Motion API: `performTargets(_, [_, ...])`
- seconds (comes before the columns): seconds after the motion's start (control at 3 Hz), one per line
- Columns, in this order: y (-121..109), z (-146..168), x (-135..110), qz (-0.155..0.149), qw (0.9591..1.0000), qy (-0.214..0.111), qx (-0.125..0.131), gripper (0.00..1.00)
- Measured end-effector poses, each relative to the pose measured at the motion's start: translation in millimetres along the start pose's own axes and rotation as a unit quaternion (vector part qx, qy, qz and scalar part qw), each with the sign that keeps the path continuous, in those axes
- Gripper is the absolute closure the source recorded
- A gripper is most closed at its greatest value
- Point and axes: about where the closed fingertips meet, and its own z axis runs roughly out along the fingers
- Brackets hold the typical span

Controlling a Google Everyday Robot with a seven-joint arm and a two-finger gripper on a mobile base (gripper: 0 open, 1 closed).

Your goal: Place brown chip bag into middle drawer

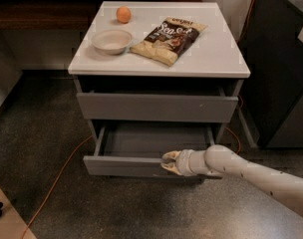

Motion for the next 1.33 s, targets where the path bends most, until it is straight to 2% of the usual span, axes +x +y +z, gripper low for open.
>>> performTargets(0.33, [-2.3, -3.1, -6.4, -0.004, 1.0000, -0.004, 0.000, 0.46])
performTargets(0.67, [-15.7, -18.1, -36.5, -0.021, 0.9996, -0.019, -0.002, 0.15])
performTargets(1.0, [-26.4, -21.3, -49.7, -0.027, 0.9994, -0.018, -0.008, 0.00])
performTargets(1.33, [-42.6, -18.8, -51.6, -0.026, 0.9996, -0.010, -0.007, 0.16])
